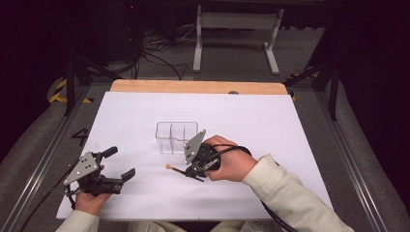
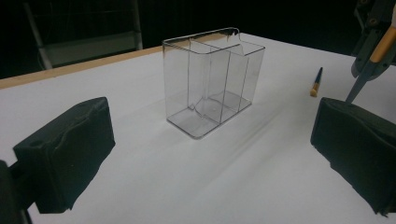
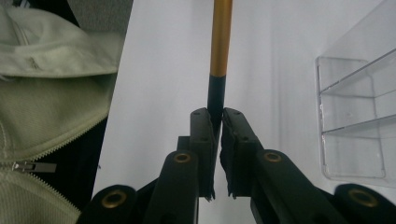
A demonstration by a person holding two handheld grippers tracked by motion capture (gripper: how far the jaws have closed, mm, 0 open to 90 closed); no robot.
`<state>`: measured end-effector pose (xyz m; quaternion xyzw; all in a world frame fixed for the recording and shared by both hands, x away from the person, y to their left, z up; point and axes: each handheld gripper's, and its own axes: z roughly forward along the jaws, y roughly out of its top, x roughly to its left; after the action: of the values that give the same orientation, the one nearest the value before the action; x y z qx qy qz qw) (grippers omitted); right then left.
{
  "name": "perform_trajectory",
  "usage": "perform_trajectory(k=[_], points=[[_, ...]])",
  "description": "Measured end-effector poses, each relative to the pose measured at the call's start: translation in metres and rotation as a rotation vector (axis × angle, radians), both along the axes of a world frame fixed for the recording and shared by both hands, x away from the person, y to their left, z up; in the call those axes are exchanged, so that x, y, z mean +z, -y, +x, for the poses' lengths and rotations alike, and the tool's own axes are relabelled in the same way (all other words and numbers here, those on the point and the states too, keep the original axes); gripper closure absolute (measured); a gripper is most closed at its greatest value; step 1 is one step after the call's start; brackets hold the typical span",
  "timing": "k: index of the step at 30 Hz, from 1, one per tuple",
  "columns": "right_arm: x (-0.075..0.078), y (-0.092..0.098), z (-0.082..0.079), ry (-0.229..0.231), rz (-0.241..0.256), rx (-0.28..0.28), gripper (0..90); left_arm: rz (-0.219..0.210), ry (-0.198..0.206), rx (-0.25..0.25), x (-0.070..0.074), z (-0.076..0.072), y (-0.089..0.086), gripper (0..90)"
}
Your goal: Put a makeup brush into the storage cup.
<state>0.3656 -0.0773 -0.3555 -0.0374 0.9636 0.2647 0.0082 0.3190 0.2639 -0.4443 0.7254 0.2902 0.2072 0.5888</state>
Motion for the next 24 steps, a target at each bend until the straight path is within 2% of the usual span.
perform_trajectory(k=[13,14,15,21,23,24], points=[[0.012,0.006,0.002,-0.012,0.092,-0.020,84.0,0.003,-0.001,-0.002,0.000,0.000,0.000,0.2],[0.014,0.008,0.002,-0.006,0.126,-0.026,84.0,0.002,-0.001,-0.002,0.000,0.000,0.000,0.2],[0.014,0.008,0.002,-0.006,0.126,-0.026,84.0,0.002,-0.001,-0.002,0.000,0.000,0.000,0.2],[0.023,0.013,0.004,0.001,0.209,-0.058,84.0,0.002,-0.001,-0.003,0.000,0.000,0.000,0.2],[0.024,0.014,0.005,0.001,0.218,-0.059,84.0,0.002,-0.002,-0.003,0.000,0.000,0.000,0.2],[0.026,0.016,0.006,0.004,0.243,-0.067,83.9,0.001,-0.002,-0.003,0.000,0.000,0.000,0.2]])
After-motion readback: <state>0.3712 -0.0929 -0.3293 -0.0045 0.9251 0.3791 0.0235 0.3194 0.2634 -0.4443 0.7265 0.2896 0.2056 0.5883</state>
